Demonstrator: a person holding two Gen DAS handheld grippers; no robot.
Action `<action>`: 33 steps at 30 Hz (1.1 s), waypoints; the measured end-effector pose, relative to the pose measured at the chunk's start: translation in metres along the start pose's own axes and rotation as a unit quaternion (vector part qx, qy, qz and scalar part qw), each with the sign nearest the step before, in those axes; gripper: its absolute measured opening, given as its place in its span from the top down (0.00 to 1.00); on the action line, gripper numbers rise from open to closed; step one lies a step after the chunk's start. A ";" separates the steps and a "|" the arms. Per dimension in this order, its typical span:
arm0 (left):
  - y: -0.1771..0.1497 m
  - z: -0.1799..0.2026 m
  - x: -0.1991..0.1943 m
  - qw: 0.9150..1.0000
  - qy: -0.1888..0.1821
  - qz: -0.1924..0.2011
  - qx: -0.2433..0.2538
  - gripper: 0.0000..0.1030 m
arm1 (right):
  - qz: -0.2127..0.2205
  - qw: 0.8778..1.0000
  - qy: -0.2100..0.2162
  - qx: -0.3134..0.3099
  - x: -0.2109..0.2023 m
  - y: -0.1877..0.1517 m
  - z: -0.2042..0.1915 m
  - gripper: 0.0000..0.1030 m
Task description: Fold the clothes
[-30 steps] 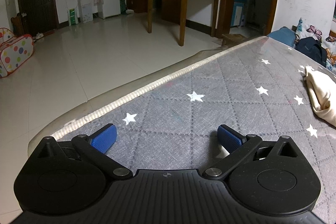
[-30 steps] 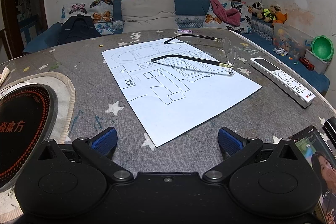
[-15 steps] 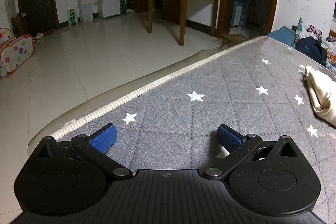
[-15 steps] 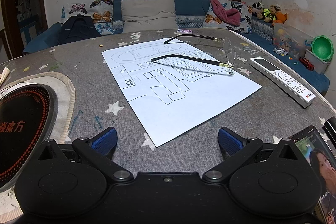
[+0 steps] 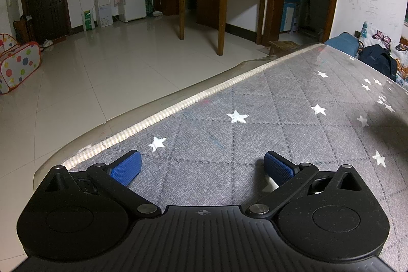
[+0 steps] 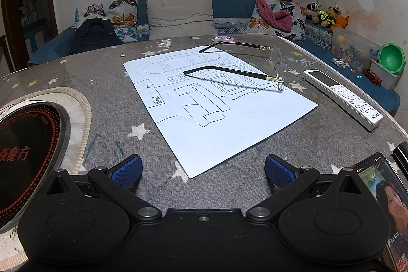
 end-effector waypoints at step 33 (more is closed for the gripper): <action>-0.008 -0.001 0.002 1.000 -0.012 0.005 0.016 0.00 | 0.001 1.000 0.000 0.001 -0.001 -0.001 -0.002 0.00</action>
Point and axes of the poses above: each gripper's, at about its wrist camera, not at the fingertips, and x roughly the way its jaws point, z to its right, y to its top, the point moved 7 cm from there along x, roughly the way its jaws point, and after that the axes turned 15 degrees about -z, right-handed, at the moved point
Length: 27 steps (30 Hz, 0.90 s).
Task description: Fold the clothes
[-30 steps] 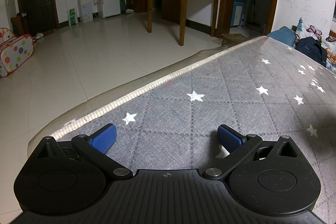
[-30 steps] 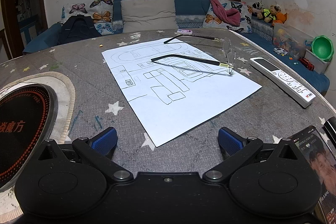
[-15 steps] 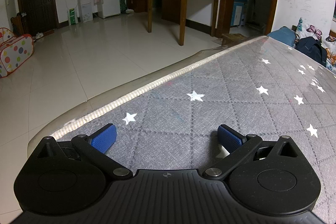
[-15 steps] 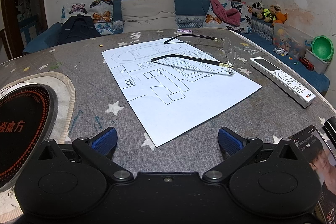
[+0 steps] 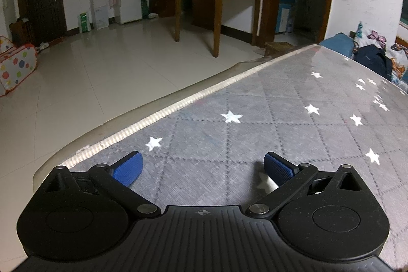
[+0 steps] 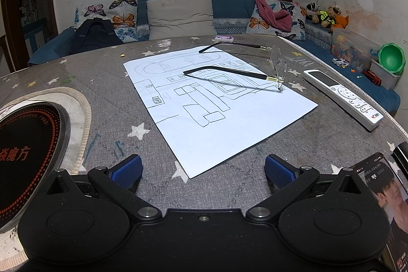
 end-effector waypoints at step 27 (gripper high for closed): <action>-0.047 0.057 -0.067 0.987 -0.090 0.033 0.130 0.00 | 0.002 1.000 0.004 0.003 -0.016 -0.015 -0.015 0.00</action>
Point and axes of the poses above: each gripper's, at about its wrist camera, not at the fingertips, and x roughly the way its jaws point, z to its right, y to its top, the point moved 7 cm from there along x, roughly the way its jaws point, and after that the axes turned 15 degrees about -z, right-handed, at the moved point
